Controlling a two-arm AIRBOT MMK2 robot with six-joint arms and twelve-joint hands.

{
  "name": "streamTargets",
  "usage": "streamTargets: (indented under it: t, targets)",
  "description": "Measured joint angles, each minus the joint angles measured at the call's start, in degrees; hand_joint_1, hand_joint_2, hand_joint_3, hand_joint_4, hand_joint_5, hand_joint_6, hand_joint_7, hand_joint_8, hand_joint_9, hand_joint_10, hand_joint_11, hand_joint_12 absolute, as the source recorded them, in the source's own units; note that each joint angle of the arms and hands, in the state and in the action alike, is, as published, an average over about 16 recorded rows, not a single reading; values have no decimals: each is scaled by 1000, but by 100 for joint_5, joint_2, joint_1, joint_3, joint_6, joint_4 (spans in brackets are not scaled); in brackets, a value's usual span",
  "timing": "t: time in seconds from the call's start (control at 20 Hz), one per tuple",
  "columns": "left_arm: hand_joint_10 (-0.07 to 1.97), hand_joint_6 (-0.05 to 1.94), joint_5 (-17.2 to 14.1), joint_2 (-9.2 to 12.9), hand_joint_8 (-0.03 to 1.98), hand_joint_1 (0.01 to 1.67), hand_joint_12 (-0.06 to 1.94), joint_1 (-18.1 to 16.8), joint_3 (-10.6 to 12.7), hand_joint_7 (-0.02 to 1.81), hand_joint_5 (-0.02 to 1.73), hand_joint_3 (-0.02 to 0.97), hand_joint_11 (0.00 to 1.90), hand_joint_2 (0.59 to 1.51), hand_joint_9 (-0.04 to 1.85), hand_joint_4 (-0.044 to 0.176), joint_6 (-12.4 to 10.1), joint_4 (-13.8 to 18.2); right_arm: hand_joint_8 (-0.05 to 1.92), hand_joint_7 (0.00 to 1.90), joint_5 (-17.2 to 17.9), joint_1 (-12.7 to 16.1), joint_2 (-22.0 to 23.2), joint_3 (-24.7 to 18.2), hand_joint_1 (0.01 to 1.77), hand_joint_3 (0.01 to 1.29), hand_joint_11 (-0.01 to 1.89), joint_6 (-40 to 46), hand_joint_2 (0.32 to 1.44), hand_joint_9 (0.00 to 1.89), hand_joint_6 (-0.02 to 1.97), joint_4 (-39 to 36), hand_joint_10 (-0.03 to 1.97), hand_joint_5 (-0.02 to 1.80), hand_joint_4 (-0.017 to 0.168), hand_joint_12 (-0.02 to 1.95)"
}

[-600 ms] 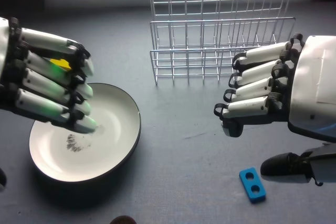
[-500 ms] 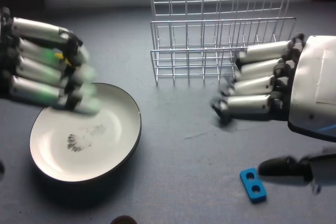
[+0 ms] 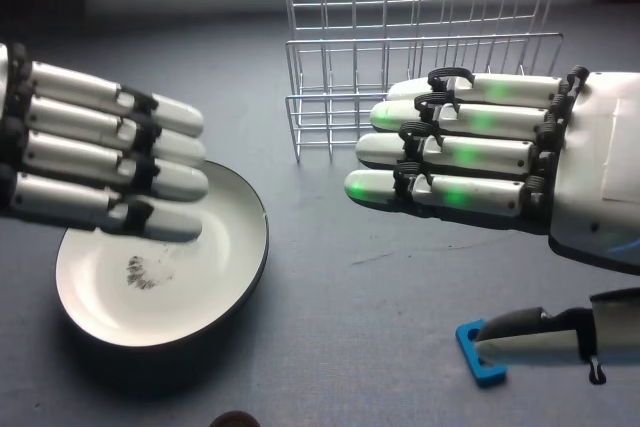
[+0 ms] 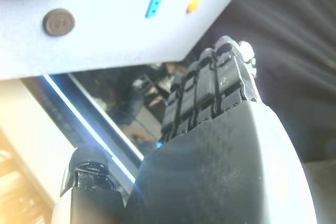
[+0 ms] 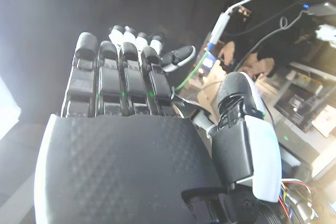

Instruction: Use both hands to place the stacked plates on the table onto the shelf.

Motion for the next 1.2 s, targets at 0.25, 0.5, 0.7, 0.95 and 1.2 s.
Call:
streamTargets:
  t: [0.25,0.5,0.7,0.95,1.2]
  targets:
    - [14,14,-9,-71,-16,27,-9,316,91,18,19,24,16,1066,19,3,38,128,18,40,-36,-5,-21,0,645,17,18,-29,1070,28,21,-6,17,56,1,271]
    - [13,14,58,-228,-16,23,-9,889,300,19,22,18,15,1058,21,3,197,-30,16,13,-67,-15,-43,0,1013,18,20,-56,989,13,21,-15,15,22,1,326]
    - [13,13,186,-407,-16,21,-7,1465,539,18,22,18,15,1062,19,2,387,-323,16,11,-83,-23,-57,0,1185,18,20,-69,955,13,21,-25,16,19,1,423]
    - [13,13,341,-646,-16,19,-6,2085,835,17,22,18,15,1067,16,1,675,-726,16,12,-85,-33,-60,0,1217,18,20,-71,968,13,21,-37,15,21,1,405]
    - [13,14,460,-867,-17,19,-5,2519,1129,15,21,18,15,1062,14,0,889,-970,16,12,-85,-36,-61,0,1211,18,20,-84,979,13,21,-46,15,21,1,383]
